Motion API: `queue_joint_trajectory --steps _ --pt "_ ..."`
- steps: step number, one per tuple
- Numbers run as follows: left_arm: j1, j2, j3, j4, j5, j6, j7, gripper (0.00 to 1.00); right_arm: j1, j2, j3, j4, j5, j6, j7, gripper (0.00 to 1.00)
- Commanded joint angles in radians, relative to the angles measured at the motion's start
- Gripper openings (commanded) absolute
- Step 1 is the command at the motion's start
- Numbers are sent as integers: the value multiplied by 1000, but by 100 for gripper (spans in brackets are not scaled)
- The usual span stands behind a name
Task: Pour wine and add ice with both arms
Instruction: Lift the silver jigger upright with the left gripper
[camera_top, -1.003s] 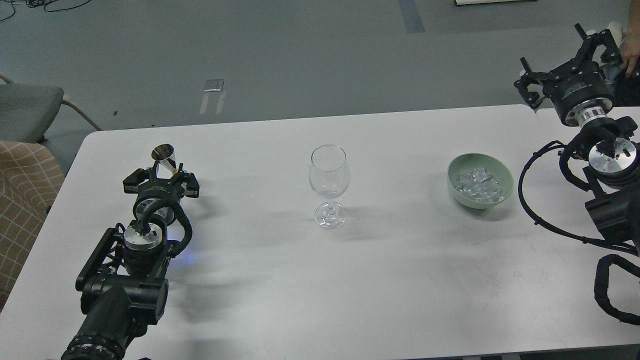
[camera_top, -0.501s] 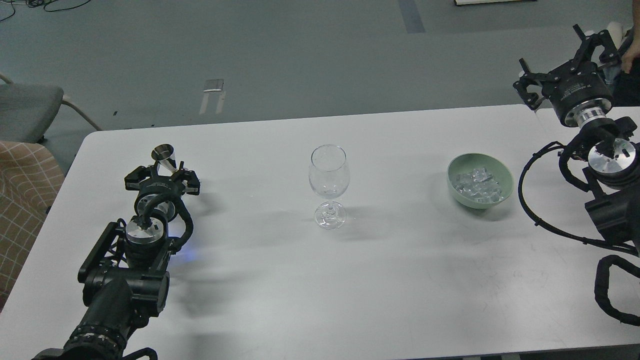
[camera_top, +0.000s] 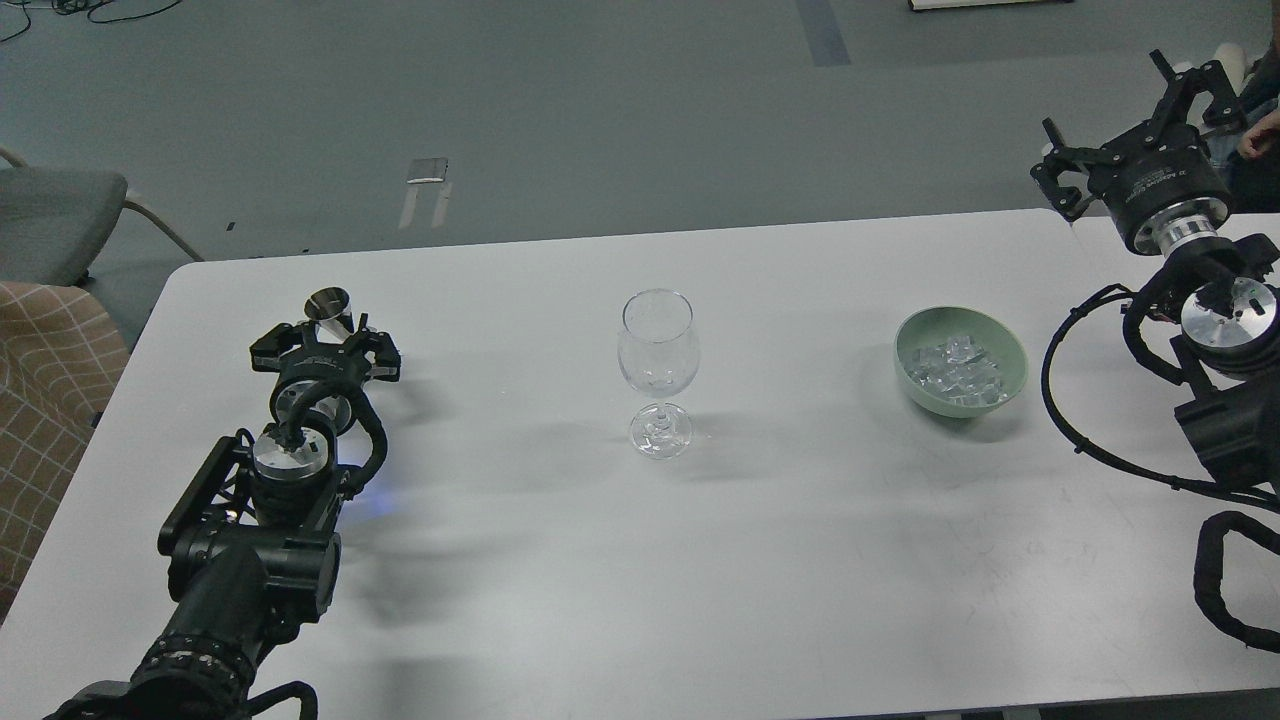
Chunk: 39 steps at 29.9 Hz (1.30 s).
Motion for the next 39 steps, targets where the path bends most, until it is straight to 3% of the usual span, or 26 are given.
queue_joint_trajectory --steps 1,9,39 --pt "1 0 3 0 0 -8 0 43 0 0 0 1 0 0 0 100" --pt "1 3 7 6 0 -31 0 39 0 0 -3 -1 0 0 0 100" --pt "4 12 10 26 2 -125 20 37 -9 -22 -5 2 2 0 0 100"
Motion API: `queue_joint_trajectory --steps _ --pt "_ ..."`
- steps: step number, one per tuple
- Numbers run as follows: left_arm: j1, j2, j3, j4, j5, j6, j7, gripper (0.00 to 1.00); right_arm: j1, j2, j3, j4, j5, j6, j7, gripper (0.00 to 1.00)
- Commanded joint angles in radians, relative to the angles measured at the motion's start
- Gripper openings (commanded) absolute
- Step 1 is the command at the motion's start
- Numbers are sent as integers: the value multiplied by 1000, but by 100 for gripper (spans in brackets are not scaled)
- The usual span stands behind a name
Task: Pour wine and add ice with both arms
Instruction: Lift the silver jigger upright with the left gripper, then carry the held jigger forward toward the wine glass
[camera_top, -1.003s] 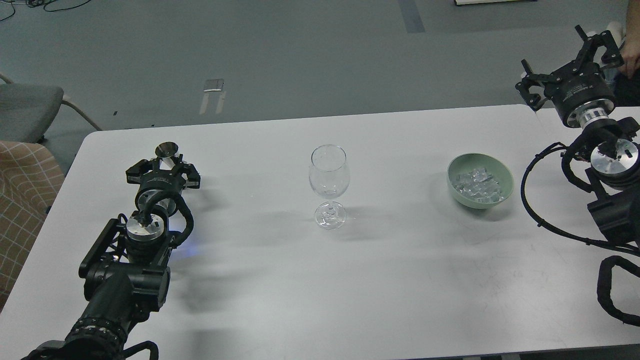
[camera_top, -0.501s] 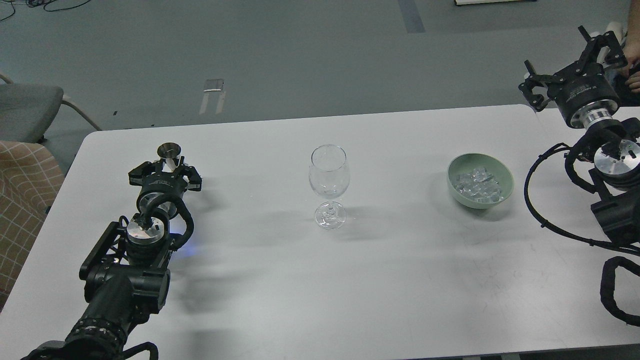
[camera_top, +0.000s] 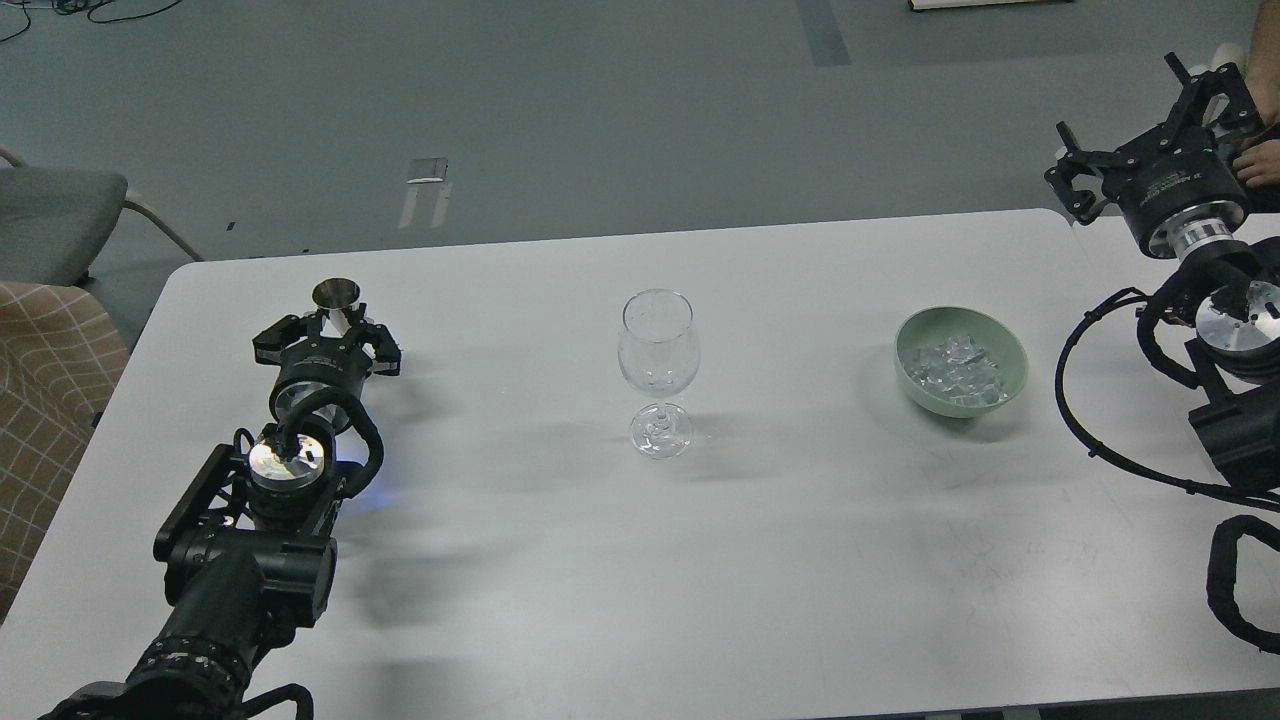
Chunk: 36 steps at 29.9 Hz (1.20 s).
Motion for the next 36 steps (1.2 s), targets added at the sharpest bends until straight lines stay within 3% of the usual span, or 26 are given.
queue_joint_trajectory --steps 1,7,36 --pt "1 2 0 -2 0 -26 -1 36 1 0 1 0 0 0 0 100" --pt "4 -6 2 -28 1 -57 -3 31 -1 0 0 0 0 0 0 100" --pt "43 9 6 -264 -12 -34 5 26 -8 -9 1 6 0 0 0 100"
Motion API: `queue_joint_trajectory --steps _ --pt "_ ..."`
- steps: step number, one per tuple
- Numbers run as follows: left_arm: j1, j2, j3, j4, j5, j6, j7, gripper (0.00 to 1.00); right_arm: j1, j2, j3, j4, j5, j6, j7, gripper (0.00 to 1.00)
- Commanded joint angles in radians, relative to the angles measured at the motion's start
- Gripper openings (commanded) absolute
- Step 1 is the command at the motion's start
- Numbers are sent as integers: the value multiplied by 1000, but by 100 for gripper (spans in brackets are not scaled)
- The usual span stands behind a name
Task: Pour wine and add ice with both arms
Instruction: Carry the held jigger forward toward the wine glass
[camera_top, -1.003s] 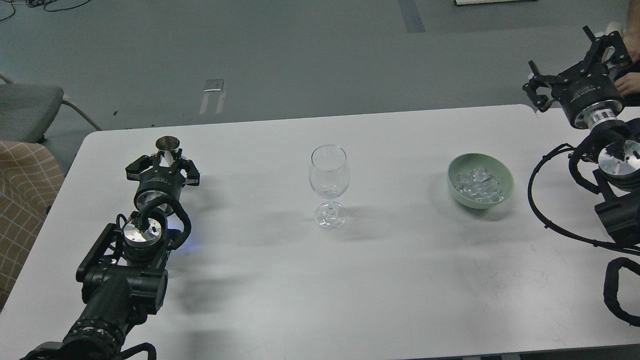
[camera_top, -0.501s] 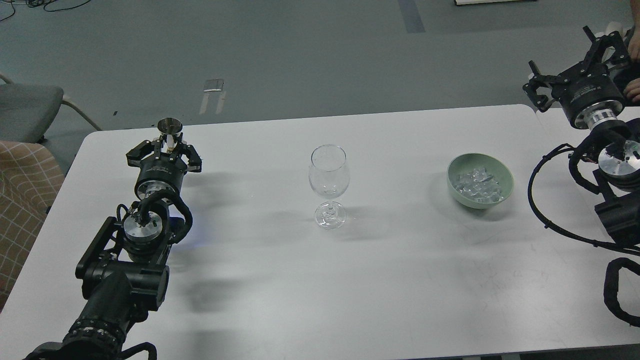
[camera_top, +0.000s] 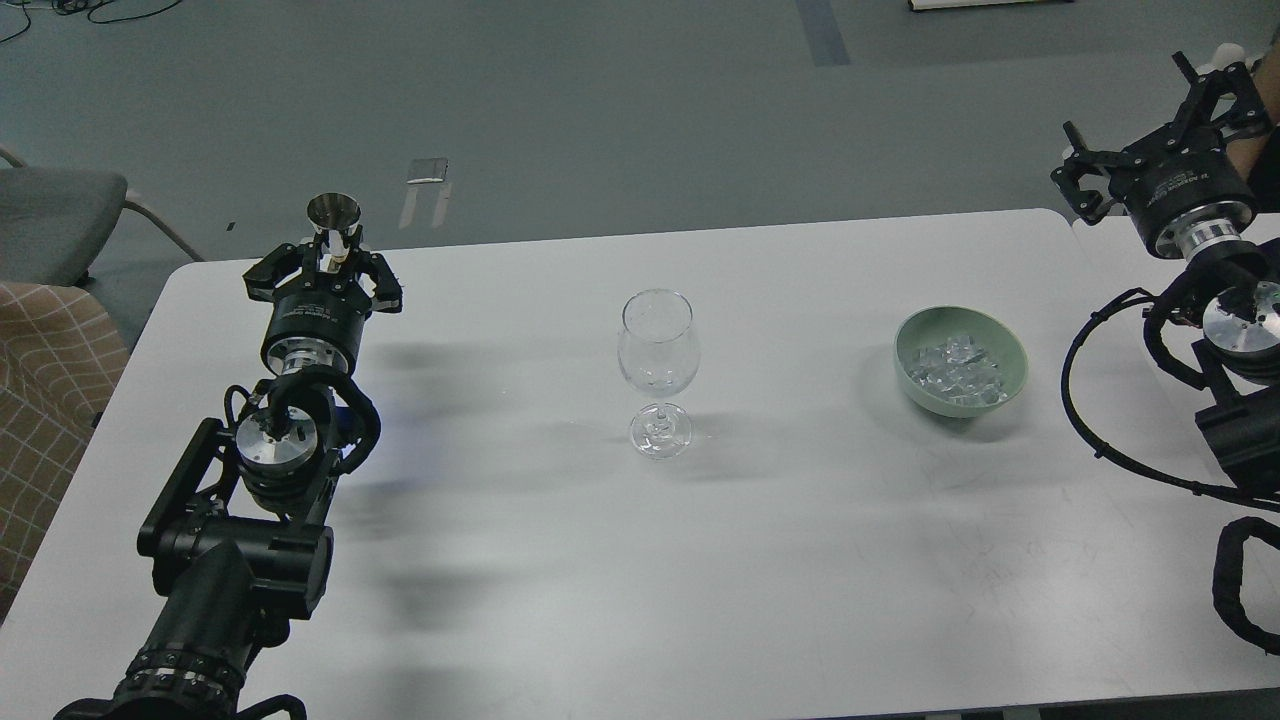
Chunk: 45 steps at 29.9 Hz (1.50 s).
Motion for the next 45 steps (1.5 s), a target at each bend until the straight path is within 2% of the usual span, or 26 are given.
queue_joint_trajectory --steps 1,20,26,32,45 --pt "1 1 0 -18 0 0 7 25 -1 0 1 3 0 -1 0 100" --pt "64 1 5 -142 5 9 42 17 -18 -22 1 8 1 2 0 100" --pt "73 -2 5 -179 5 81 48 17 -48 -34 1 31 1 2 0 100" --pt "92 -5 6 -221 5 95 60 16 -85 -41 7 35 5 7 5 100" --pt "89 -31 17 -258 15 126 59 11 -107 -57 11 34 5 11 14 100"
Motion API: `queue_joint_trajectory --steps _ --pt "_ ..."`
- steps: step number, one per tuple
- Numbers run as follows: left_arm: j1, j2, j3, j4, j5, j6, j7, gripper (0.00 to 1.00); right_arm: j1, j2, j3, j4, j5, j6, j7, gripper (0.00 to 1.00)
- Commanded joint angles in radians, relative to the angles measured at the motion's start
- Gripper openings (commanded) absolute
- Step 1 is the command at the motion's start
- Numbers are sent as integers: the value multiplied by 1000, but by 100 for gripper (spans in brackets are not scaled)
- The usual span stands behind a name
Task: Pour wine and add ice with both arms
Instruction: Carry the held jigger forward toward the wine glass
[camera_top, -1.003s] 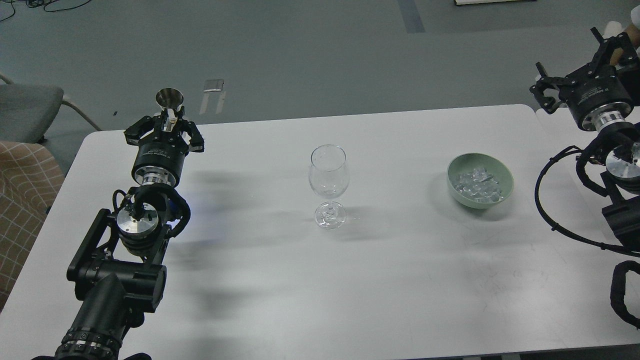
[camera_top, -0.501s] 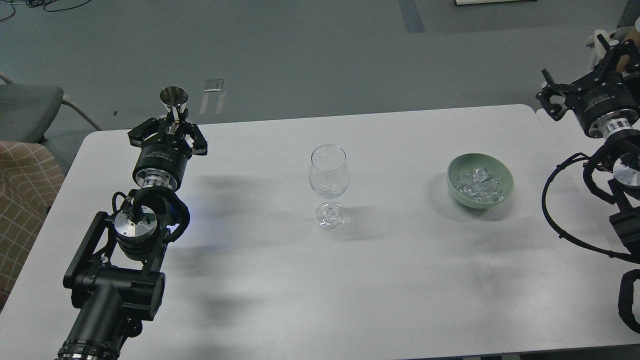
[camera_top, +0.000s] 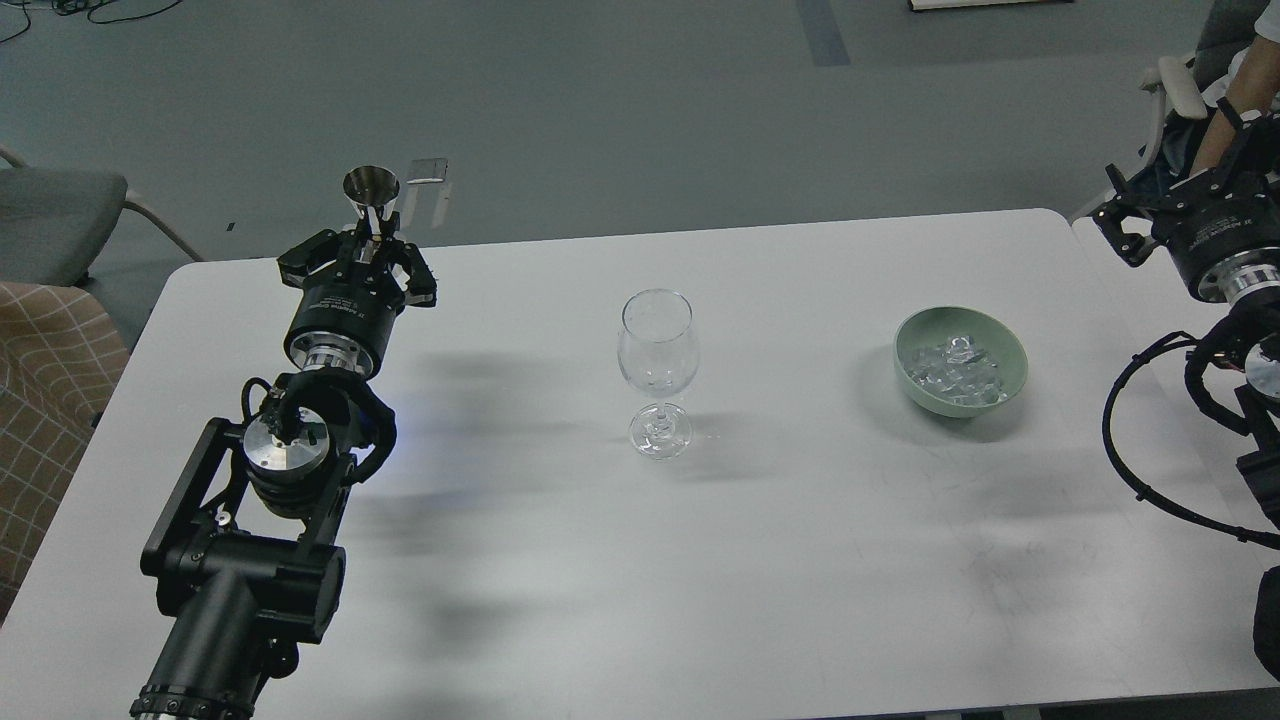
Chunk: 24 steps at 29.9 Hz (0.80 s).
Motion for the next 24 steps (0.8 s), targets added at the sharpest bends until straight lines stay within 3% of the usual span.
queue_joint_trajectory --steps 1,3,13,24 --pt "3 -1 0 -14 3 -2 -2 6 -5 0 0 1 0 0 0 100" --pt "5 -1 0 -16 4 0 -3 1 -5 2 0 1 0 0 0 100" --pt "5 -1 0 -17 4 -10 -9 0 -5 0 0 2 0 0 0 100" --pt "78 9 78 -146 4 -7 -8 0 -15 0 1 2 0 -1 1 100"
